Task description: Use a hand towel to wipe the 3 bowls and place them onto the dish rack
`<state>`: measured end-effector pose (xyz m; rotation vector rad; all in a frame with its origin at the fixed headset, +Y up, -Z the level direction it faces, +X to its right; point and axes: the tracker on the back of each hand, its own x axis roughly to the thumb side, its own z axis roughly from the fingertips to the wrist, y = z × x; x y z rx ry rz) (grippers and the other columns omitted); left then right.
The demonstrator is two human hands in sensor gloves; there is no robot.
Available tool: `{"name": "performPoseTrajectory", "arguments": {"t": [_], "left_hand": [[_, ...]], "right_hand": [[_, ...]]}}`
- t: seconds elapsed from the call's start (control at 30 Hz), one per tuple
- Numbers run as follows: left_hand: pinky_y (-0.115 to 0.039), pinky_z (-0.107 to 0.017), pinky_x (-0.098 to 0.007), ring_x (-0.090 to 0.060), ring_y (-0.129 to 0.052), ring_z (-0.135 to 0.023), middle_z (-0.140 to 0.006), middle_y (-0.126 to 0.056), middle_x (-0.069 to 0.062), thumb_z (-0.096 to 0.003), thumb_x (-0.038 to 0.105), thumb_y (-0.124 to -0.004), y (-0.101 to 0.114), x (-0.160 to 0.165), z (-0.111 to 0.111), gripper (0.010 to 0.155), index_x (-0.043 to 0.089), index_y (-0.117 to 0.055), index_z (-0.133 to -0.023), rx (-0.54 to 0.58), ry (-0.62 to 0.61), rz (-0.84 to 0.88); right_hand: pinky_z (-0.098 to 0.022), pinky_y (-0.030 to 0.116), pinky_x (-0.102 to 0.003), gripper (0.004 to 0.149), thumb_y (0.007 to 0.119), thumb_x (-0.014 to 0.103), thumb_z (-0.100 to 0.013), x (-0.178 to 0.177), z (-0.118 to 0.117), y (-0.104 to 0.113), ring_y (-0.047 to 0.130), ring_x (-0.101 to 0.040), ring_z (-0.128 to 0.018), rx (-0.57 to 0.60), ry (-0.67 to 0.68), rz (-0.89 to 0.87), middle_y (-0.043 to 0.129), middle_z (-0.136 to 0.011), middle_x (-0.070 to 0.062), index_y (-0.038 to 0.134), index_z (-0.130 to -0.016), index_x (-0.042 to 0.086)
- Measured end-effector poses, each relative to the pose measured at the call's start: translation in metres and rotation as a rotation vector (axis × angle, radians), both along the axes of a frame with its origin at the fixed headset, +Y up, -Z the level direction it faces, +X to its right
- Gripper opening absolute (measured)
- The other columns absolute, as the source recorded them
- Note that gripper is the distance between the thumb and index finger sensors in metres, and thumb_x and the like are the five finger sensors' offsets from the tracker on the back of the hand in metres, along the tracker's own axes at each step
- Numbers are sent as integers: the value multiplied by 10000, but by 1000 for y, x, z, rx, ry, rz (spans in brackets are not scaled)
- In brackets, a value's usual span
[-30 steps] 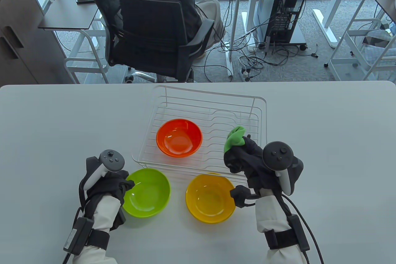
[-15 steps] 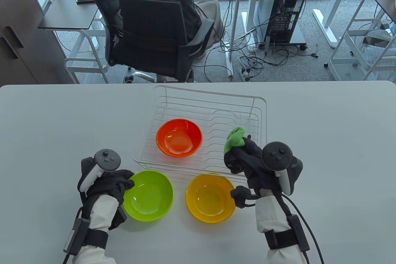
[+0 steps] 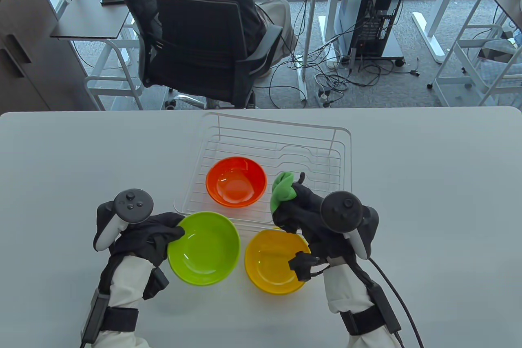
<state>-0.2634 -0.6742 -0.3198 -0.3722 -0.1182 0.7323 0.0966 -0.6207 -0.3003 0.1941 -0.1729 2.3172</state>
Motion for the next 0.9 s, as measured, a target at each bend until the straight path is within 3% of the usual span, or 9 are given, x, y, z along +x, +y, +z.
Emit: {"name": "performPoseTrajectory", "arguments": {"t": [0.27, 0.43, 0.67, 0.9], "left_hand": [[-996, -266, -280, -301, -1142, -495, -774, -974, -272, -532, 236, -797, 10, 21, 6, 478, 4, -789, -950, 162, 52, 73], [-1009, -253, -271, -301, -1155, -468, -739, -987, -298, -530, 226, -802, 15, 39, 14, 476, -28, -795, -933, 299, 132, 112], [-1006, -235, -272, -319, -1143, -426, -714, -989, -311, -524, 235, -814, 25, 69, 30, 474, -35, -810, -914, 468, 114, 88], [-1006, -218, -276, -327, -1133, -404, -700, -981, -319, -524, 225, -810, 29, 92, 43, 468, -44, -807, -907, 559, 66, 34]], "right_hand": [[-302, 891, -301, 610, 845, 376, -406, -48, 29, 11, 1018, -191, -444, 128, 156, 24, 917, -728, -119, 741, -953, 127], [-416, 886, -333, 637, 849, 333, -414, -74, 39, 2, 989, -229, -588, 152, 237, 202, 847, -826, -133, 668, -992, 139], [-410, 891, -342, 620, 861, 321, -407, -97, 42, -24, 998, -236, -579, 187, 185, 533, 865, -814, -142, 702, -979, 143], [-399, 890, -348, 595, 861, 323, -406, -105, 45, -33, 999, -242, -564, 181, 194, 580, 877, -792, -141, 727, -960, 150]]}}
